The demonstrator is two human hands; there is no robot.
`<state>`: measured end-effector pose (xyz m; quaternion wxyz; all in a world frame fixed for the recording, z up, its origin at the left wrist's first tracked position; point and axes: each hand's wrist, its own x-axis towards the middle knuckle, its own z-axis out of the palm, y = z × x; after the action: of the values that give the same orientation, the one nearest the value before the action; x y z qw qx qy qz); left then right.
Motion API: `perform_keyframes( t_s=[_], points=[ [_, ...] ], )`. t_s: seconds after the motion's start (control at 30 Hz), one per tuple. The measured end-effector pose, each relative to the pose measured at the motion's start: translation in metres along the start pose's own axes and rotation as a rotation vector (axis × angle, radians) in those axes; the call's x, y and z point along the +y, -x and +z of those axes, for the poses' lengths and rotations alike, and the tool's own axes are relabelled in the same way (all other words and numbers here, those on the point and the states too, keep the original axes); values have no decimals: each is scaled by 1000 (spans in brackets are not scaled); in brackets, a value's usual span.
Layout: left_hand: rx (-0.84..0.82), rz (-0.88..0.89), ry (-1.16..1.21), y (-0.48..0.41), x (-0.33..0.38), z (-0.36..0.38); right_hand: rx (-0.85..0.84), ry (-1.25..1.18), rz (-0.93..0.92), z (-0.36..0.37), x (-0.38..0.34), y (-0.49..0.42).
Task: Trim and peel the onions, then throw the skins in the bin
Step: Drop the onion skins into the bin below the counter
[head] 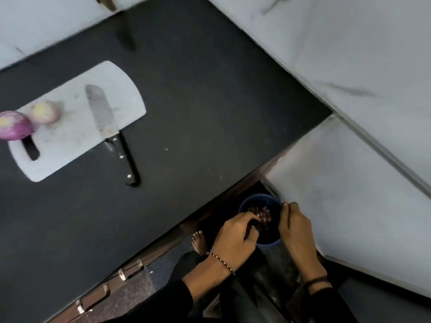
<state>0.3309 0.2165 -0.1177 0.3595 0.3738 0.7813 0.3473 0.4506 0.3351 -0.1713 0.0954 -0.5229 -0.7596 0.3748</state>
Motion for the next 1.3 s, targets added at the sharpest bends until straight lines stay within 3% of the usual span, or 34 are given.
perform_keyframes(
  t_s=[0.17,0.3,0.47,0.7,0.83,1.0,1.3],
  points=[
    [-192,-239,-129,-41,-47,52,-111,243,147,36,71,-38],
    [-321,-242,-237,-71,-68,89,-227,355,159,51,97,-61],
    [-251,-184,-295,-109,-73,123,-216,370,234,60,115,-74],
    [-251,-283,-369,-130,-77,138,-184,341,261,64,124,-82],
    [-360,-261,-416,-127,-71,135,-197,333,250,60,113,-78],
    [-366,-277,-297,-120,-42,122,-89,280,208,39,80,-60],
    [-235,-33,-175,-79,45,50,193,13,24,-33,-2,-22]
  ],
)
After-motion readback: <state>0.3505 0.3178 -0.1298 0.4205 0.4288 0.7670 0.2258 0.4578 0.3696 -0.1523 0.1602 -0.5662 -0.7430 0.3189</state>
